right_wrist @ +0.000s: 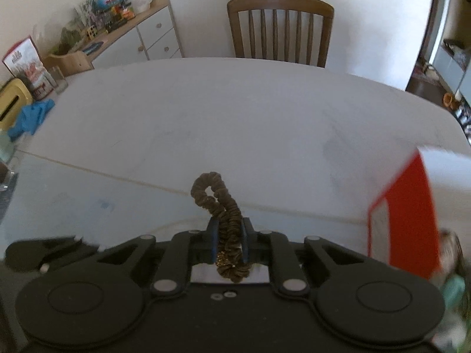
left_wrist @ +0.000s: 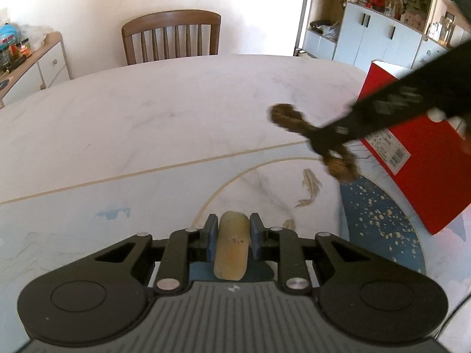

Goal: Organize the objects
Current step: 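Carry the beige cylinder and bracelet with both tools into the red box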

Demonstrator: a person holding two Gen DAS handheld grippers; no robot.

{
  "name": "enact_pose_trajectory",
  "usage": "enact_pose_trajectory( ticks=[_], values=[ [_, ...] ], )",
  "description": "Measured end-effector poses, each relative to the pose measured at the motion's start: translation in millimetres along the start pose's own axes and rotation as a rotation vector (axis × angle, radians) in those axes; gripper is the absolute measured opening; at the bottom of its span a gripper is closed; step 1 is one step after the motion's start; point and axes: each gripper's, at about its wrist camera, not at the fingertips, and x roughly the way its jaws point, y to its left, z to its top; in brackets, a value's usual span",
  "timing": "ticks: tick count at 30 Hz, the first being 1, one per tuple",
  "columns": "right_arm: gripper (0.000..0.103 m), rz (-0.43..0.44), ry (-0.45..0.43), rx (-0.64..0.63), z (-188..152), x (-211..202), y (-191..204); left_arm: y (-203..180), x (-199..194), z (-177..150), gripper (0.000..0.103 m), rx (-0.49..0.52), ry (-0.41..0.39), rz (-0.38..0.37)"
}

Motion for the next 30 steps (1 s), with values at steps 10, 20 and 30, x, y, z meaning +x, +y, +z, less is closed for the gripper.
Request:
enact_pose_trajectory(
  ticks=[10, 20, 30],
  values=[
    [0.013, 0.022, -0.055, 0.088, -35, -71, -23, -16, -27, 2, 0.021, -0.011, -0.016, -0.001],
    [0.013, 0.007, -0.127, 0.149, -54, -124, -55, -63, -61, 11, 0.021, 0.0, -0.04, -0.067],
    [0.013, -0.096, -0.203, 0.22, -70, -169, -133, -131, -77, 50, 0.021, 0.042, -0.09, -0.148]
  ],
)
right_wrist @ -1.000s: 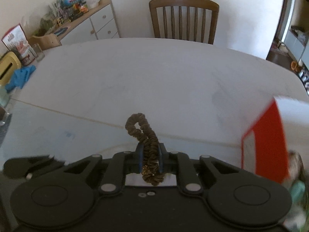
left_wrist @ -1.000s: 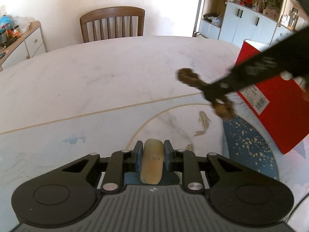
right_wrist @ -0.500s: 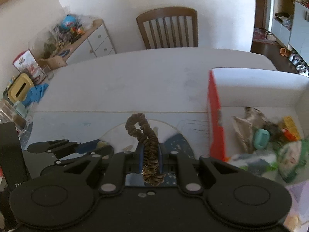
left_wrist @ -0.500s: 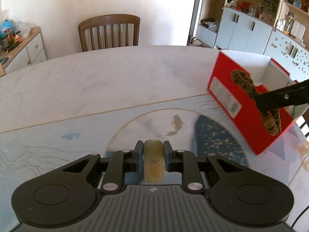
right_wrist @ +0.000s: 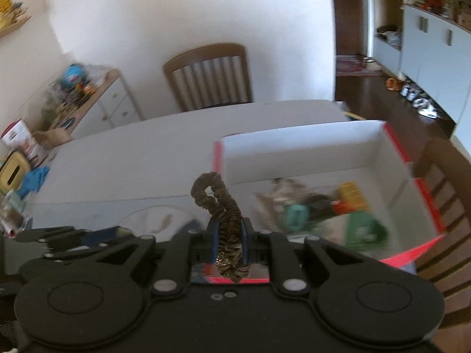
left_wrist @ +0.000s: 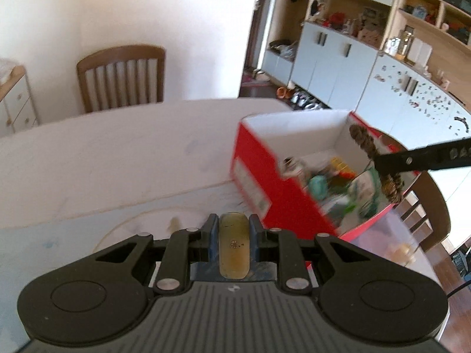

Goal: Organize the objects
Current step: 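Carry the beige cylinder and bracelet with both tools into the red box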

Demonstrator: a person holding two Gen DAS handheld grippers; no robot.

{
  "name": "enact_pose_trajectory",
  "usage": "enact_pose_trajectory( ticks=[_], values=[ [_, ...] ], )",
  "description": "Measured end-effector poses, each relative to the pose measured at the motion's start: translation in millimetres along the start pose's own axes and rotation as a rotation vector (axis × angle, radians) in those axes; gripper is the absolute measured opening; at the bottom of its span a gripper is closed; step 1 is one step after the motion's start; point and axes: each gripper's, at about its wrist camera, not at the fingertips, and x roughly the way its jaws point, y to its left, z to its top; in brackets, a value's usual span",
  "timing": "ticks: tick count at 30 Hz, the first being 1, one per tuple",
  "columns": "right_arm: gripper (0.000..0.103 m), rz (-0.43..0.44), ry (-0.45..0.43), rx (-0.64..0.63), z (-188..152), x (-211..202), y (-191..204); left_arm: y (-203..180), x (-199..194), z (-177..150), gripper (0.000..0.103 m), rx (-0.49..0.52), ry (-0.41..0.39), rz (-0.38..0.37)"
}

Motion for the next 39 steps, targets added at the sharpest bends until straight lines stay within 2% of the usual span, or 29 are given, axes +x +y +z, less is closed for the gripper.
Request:
enact_pose_trajectory(
  ticks=[10, 20, 29, 39],
  values=[
    [0.013, -0.073, -0.015, 0.049, 3, 6, -76, -68, 31, 49, 0.021, 0.05, -0.026, -0.025],
    [0.013, -0.098, 0.026, 0.035, 3, 39, -111, -121, 97, 75, 0.021, 0.109, 0.025, -0.026],
    [0.013, -0.104, 0.069, -0.033, 16, 79, -115, -138, 151, 76, 0.021, 0.124, 0.104, 0.02],
    [0.016, -0.073, 0.138, -0.035, 21, 104, -128, -129, 175, 60, 0.021, 0.105, 0.185, 0.021]
  ],
)
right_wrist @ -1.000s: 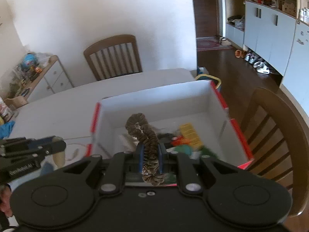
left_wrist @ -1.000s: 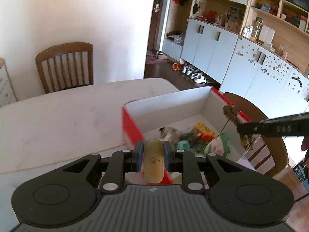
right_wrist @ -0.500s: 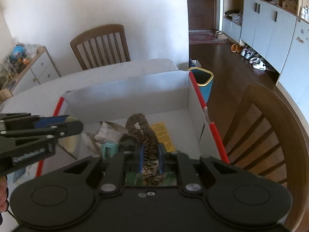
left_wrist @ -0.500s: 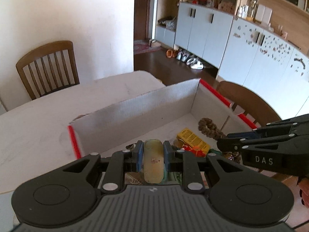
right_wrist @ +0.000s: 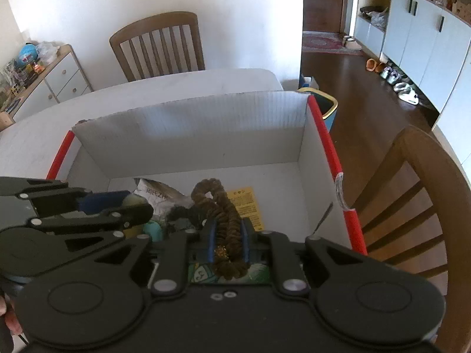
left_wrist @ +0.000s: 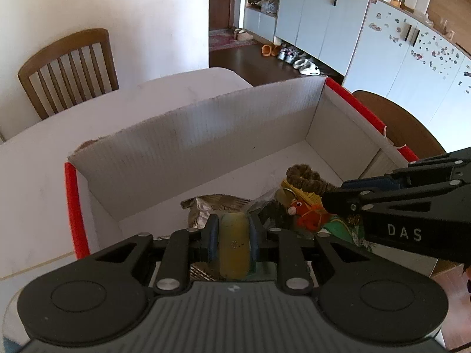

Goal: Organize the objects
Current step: 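Carry the beige cylinder and bracelet with both tools into the red box, then open the left tool to drop the cylinder while the right tool releases the bracelet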

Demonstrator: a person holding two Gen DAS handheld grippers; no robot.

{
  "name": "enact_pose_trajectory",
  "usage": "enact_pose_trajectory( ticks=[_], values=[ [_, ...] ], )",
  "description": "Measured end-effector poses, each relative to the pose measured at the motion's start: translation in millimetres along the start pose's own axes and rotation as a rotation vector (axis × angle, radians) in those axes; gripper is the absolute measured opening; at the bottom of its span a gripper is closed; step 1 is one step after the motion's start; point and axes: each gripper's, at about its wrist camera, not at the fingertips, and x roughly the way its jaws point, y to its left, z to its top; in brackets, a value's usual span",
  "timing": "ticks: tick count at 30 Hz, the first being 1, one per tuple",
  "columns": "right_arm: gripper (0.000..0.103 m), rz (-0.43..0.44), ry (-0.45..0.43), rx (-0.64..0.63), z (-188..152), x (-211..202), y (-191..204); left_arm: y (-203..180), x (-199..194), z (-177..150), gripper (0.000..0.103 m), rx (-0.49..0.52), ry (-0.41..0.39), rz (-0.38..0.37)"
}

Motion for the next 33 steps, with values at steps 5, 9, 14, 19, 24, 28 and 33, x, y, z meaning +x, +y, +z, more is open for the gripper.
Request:
enact_pose_trajectory(
  ticks=[5, 9, 14, 19, 24, 28, 33],
  values=[
    [0.022, 0.002, 0.01, 0.013, 0, 1, -6, 2, 5, -1, 0.021, -0.017, 0.025, -0.021],
    [0.025, -0.005, 0.005, 0.022, 1, -2, -7, 4, 5, -1, 0.021, -0.026, 0.028, -0.03],
    [0.033, -0.008, -0.01, 0.032, -1, -10, -9, 0, 0, -3, 0.026, -0.012, 0.018, -0.036],
    [0.038, -0.006, -0.035, 0.03, -5, -25, -9, -1, -13, -2, 0.031, -0.016, -0.004, -0.044],
    [0.043, 0.007, -0.077, 0.035, -9, -46, -4, 1, -33, -4, 0.044, -0.018, -0.043, -0.049],
    [0.051, 0.019, -0.12, 0.031, -15, -66, 2, 5, -56, -8, 0.062, -0.027, -0.104, -0.072],
    [0.058, 0.036, -0.18, 0.037, -24, -93, 11, 13, -84, -16, 0.063, -0.03, -0.152, -0.099]
  ],
)
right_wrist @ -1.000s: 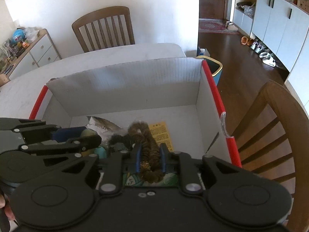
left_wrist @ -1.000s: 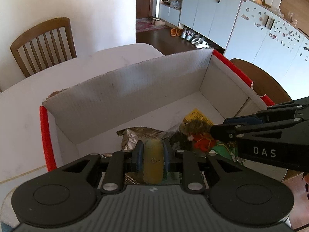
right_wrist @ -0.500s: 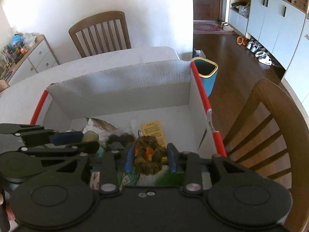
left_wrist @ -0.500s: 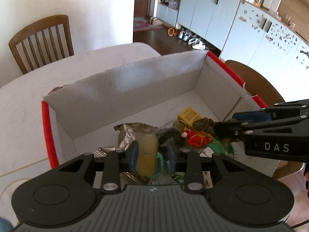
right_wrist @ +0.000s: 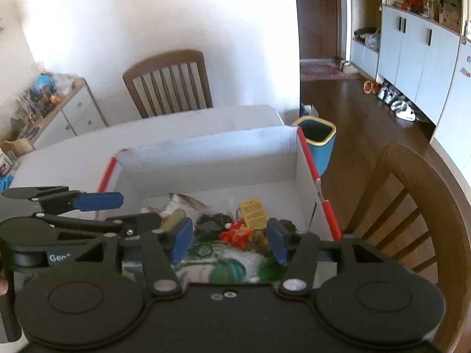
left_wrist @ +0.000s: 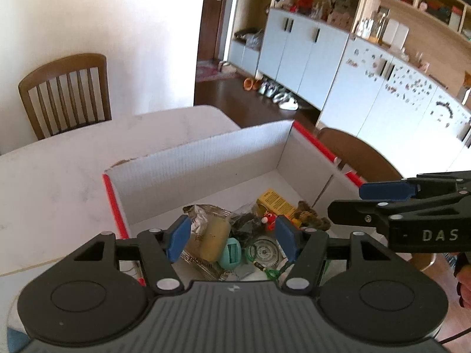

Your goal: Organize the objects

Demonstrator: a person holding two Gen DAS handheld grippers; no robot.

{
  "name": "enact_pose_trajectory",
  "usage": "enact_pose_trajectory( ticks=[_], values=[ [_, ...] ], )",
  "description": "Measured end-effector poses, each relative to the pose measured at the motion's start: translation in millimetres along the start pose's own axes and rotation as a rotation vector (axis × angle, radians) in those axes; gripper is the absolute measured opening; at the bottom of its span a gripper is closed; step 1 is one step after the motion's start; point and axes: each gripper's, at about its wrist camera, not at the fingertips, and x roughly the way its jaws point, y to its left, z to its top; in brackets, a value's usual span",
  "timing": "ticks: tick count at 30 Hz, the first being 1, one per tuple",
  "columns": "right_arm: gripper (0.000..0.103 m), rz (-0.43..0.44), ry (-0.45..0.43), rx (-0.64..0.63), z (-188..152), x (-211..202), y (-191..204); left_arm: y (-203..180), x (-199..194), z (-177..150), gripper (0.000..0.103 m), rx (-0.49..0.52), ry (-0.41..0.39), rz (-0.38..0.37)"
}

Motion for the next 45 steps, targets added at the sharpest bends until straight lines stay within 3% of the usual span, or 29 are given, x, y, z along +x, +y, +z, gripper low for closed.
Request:
enact_pose_trajectory(
  ticks=[2, 6, 12, 14, 22, 29, 35, 45],
  values=[
    [0.063, 0.006, -0.024, 0.004, 0, -10, 3, 3, -13, -2, 0.069, -0.003, -0.021, -0.009],
    [0.068, 0.01, -0.058, 0.021, -5, -28, 10, 11, -33, -7, 0.072, -0.017, -0.05, -0.032],
    [0.072, 0.016, -0.104, 0.019, -17, -47, 27, 17, -60, -15, 0.078, 0.001, -0.081, -0.033],
    [0.073, 0.01, -0.117, 0.007, -22, -52, 33, 19, -67, -17, 0.085, 0.009, -0.094, -0.03],
    [0.092, 0.004, -0.194, -0.009, -39, -74, 52, 22, -97, -28, 0.103, 0.052, -0.156, -0.021],
    [0.102, 0.02, -0.25, 0.0, -53, -84, 65, 24, -117, -38, 0.103, 0.065, -0.178, -0.024],
    [0.102, 0.021, -0.288, 0.012, -61, -94, 73, 26, -127, -45, 0.103, 0.077, -0.183, -0.019],
    [0.102, 0.001, -0.271, 0.048, -74, -96, 79, 31, -133, -55, 0.103, 0.072, -0.175, -0.006]
  ],
)
